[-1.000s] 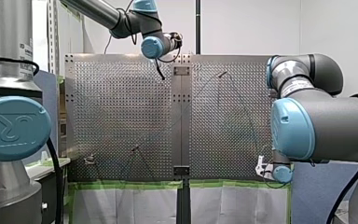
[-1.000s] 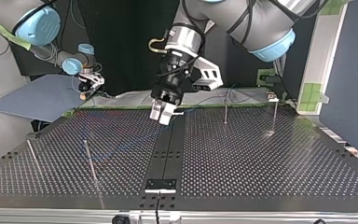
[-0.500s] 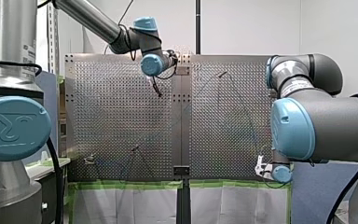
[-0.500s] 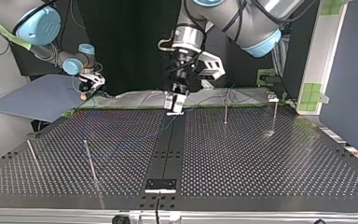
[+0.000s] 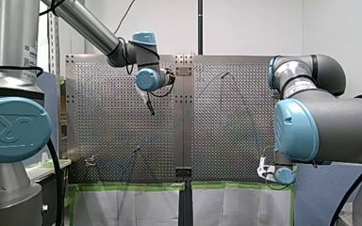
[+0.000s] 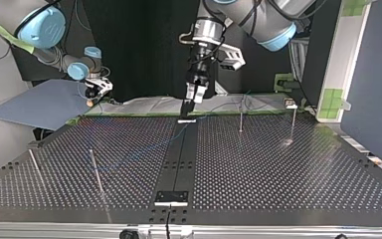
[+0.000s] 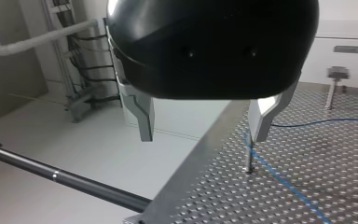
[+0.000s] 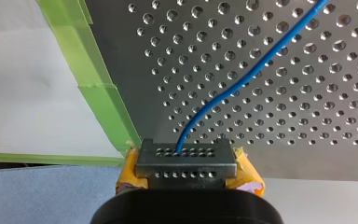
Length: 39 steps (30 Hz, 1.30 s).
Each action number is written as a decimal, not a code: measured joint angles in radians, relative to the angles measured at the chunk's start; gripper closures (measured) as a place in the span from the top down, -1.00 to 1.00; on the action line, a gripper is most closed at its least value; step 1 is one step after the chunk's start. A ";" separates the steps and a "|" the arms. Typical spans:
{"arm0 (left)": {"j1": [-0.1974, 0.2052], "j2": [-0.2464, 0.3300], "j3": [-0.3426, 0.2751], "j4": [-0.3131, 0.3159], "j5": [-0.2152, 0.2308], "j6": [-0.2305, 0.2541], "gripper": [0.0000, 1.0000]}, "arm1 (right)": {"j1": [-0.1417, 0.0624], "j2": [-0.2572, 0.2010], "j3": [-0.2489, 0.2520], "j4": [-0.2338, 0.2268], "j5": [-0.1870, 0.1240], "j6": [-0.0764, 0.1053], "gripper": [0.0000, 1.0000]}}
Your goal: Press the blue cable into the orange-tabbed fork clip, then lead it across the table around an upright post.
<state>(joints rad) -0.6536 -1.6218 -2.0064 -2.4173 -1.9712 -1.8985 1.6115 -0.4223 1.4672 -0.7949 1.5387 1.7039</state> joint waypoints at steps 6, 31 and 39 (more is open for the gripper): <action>0.002 0.000 -0.050 0.006 0.001 0.009 1.00 | 0.001 0.000 0.000 0.000 0.000 0.000 -1.00; 0.009 -0.108 -0.258 0.148 0.066 0.086 1.00 | 0.003 0.000 0.000 0.009 -0.002 -0.001 -1.00; 0.012 -0.173 -0.329 0.219 0.062 0.099 1.00 | 0.005 0.000 0.000 0.013 -0.002 -0.001 -1.00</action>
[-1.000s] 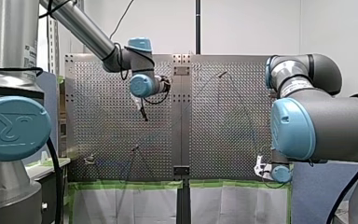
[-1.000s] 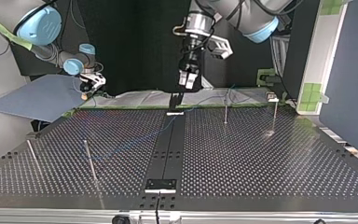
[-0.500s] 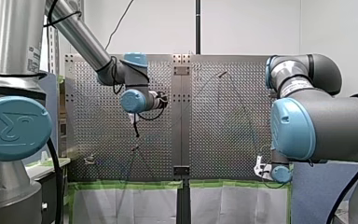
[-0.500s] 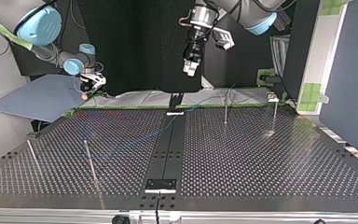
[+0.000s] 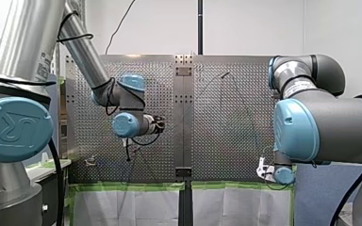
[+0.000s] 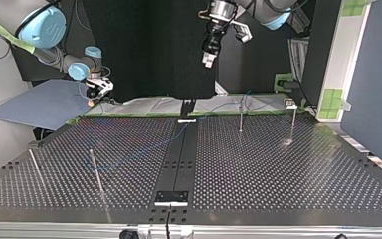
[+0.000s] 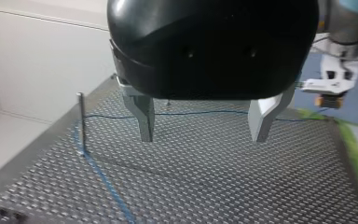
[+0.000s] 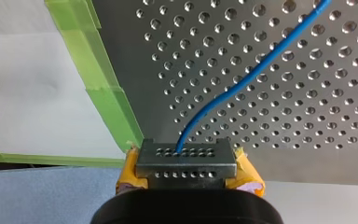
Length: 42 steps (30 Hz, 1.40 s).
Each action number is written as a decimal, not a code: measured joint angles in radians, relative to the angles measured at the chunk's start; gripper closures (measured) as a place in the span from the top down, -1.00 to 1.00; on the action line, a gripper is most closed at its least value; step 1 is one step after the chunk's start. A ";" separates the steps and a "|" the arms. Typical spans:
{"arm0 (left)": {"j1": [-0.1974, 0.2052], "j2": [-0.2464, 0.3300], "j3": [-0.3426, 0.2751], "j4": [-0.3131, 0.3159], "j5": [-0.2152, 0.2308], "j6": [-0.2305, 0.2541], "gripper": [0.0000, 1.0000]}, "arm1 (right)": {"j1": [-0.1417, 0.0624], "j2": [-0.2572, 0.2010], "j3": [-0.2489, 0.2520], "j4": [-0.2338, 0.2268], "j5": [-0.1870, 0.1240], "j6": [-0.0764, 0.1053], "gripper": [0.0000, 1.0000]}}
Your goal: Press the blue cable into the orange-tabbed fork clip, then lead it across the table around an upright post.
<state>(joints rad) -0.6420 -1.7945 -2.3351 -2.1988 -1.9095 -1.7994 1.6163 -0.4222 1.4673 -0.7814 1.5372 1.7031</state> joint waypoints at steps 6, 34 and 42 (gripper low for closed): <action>0.003 -0.009 -0.048 0.022 -0.002 0.005 1.00 | 0.002 0.000 0.000 0.003 0.000 0.000 -1.00; 0.004 -0.010 -0.061 0.026 -0.003 0.008 1.00 | 0.003 0.001 0.000 0.003 0.000 0.000 -1.00; 0.004 -0.010 -0.061 0.026 -0.003 0.008 1.00 | 0.003 0.001 0.000 0.003 0.000 0.000 -1.00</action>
